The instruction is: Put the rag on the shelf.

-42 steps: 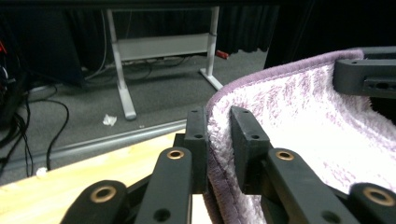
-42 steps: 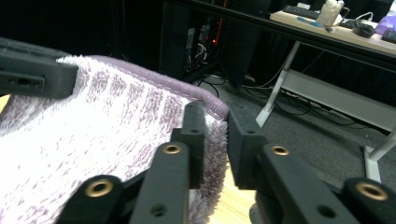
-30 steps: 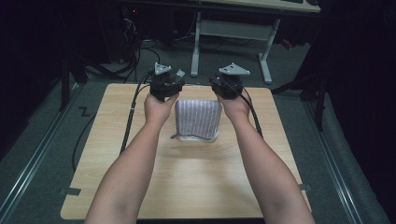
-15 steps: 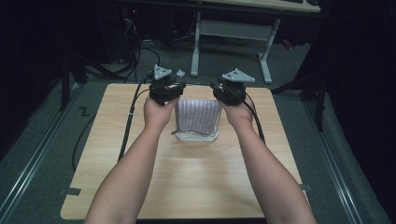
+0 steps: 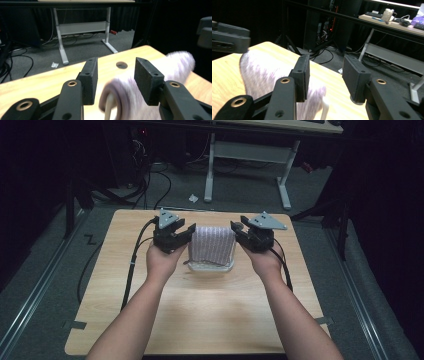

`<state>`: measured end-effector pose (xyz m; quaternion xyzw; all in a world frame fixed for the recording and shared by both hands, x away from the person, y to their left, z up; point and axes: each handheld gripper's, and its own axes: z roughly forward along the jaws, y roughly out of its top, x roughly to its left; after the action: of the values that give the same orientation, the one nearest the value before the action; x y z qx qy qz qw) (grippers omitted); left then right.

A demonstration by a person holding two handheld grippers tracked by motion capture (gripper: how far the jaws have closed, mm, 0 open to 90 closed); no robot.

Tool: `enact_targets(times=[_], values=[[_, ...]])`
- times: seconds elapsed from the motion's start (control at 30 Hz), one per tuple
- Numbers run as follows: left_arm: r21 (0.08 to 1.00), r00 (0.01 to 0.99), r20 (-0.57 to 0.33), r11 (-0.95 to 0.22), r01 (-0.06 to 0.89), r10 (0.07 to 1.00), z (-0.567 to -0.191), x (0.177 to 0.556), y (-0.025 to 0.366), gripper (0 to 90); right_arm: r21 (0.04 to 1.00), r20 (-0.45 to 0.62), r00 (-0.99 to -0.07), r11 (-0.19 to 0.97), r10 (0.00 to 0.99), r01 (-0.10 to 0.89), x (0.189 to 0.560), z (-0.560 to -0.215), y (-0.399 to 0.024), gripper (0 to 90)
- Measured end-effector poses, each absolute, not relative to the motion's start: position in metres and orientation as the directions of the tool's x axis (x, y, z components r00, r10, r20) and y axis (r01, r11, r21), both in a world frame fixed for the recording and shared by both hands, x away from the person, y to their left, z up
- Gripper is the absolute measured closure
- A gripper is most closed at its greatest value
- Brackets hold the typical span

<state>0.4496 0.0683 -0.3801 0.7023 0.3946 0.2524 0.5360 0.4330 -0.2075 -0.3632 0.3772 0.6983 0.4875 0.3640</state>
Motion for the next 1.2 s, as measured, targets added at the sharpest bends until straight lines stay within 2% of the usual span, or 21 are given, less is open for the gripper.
enact_targets(times=[0.17, 0.47, 0.83, 0.97, 1.0, 1.03, 1.07, 1.1, 1.13, 1.17, 1.2], values=[[0.949, 0.578, -0.038, -0.152, 0.278, 0.815, -0.394, 0.427, 0.076, 53.7, 0.951, -0.154, -0.449, 0.254, 0.88, 0.173, 0.414, -0.37, -0.214, 56.0], [0.933, 0.624, -0.046, -0.19, 0.306, 0.78, -0.428, 0.396, 0.087, 52.6, 0.926, -0.192, -0.464, 0.316, 0.865, 0.205, 0.387, -0.398, -0.221, 51.0], [0.868, 0.641, -0.126, -0.229, 0.441, 0.757, -0.486, 0.378, 0.099, 51.3, 0.888, -0.18, -0.483, 0.352, 0.857, 0.294, 0.373, -0.445, -0.229, 46.1], [0.851, 0.651, -0.18, -0.215, 0.479, 0.737, -0.517, 0.339, 0.109, 49.2, 0.861, -0.131, -0.5, 0.349, 0.856, 0.37, 0.352, -0.48, -0.242, 39.3], [0.827, 0.647, -0.177, -0.244, 0.506, 0.742, -0.525, 0.328, 0.11, 49.6, 0.852, -0.115, -0.502, 0.345, 0.857, 0.393, 0.345, -0.487, -0.245, 37.9], [0.799, 0.655, -0.173, -0.284, 0.53, 0.736, -0.528, 0.323, 0.108, 50.3, 0.859, -0.089, -0.495, 0.318, 0.864, 0.401, 0.329, -0.499, -0.253, 38.4], [0.799, 0.675, -0.14, -0.32, 0.509, 0.725, -0.528, 0.316, 0.107, 49.0, 0.877, -0.07, -0.476, 0.282, 0.877, 0.39, 0.314, -0.512, -0.261, 44.8], [0.804, 0.685, -0.109, -0.341, 0.487, 0.72, -0.529, 0.311, 0.106, 49.0, 0.865, -0.078, -0.465, 0.291, 0.882, 0.408, 0.304, -0.523, -0.266, 45.0], [0.805, 0.695, -0.086, -0.361, 0.471, 0.714, -0.529, 0.306, 0.104, 49.1, 0.829, -0.087, -0.486, 0.334, 0.869, 0.449, 0.303, -0.528, -0.267, 39.4], [0.803, 0.699, -0.094, -0.361, 0.474, 0.709, -0.53, 0.305, 0.103, 48.9, 0.805, -0.132, -0.491, 0.382, 0.861, 0.455, 0.3, -0.53, -0.269, 42.5], [0.803, 0.701, -0.11, -0.353, 0.48, 0.705, -0.53, 0.306, 0.103, 48.9, 0.818, -0.141, -0.473, 0.372, 0.87, 0.44, 0.298, -0.53, -0.271, 45.2]])
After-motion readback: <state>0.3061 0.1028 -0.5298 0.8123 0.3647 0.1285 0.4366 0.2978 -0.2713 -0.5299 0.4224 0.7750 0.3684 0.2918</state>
